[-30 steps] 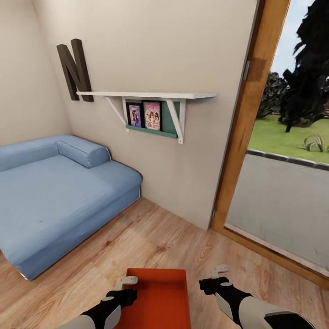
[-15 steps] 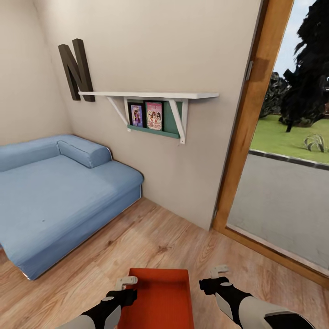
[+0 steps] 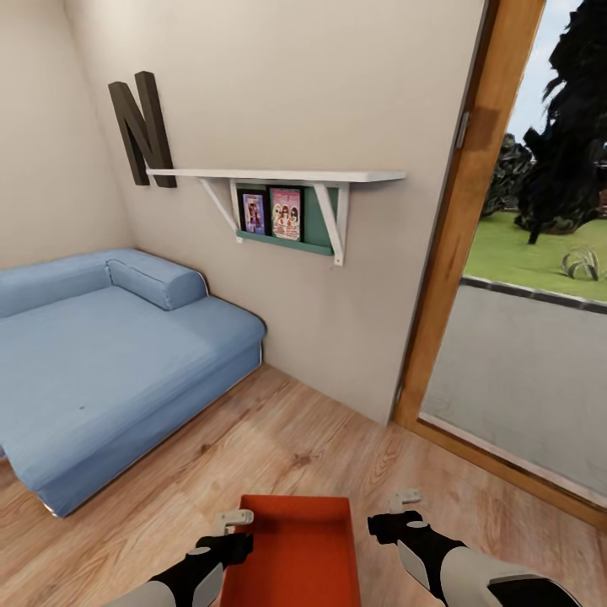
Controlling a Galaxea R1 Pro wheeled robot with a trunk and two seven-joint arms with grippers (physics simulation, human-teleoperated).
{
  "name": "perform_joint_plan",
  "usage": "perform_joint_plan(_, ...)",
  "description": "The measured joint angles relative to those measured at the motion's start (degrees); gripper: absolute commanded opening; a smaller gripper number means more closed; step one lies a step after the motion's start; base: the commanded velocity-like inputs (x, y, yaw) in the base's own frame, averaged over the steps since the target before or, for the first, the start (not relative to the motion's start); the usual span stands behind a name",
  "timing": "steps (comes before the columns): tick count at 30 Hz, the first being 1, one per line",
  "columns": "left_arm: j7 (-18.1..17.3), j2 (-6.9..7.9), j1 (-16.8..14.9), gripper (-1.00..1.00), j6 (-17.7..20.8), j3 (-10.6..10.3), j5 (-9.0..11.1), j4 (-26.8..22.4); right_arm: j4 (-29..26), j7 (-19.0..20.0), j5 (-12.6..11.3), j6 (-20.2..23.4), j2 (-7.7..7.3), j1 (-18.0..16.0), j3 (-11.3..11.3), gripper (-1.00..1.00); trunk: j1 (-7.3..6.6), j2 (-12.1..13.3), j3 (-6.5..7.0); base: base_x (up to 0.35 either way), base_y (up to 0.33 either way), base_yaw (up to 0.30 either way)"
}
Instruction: Move the two storage containers from the living room to the garage. In the garage, place one container on the floor and stack the other container on top of it (either order is fine).
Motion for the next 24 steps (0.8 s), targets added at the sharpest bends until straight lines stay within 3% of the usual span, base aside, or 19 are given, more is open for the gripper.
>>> perform_joint_plan(24, 0.0, 0.00, 0.0, 1.00, 0.0, 0.0, 0.0, 0.0, 0.0, 0.0, 0.0, 0.0, 0.00, 0.0, 0.0, 1.00, -0.01, 0.0, 0.00, 0.043, 0.027, 0.000)
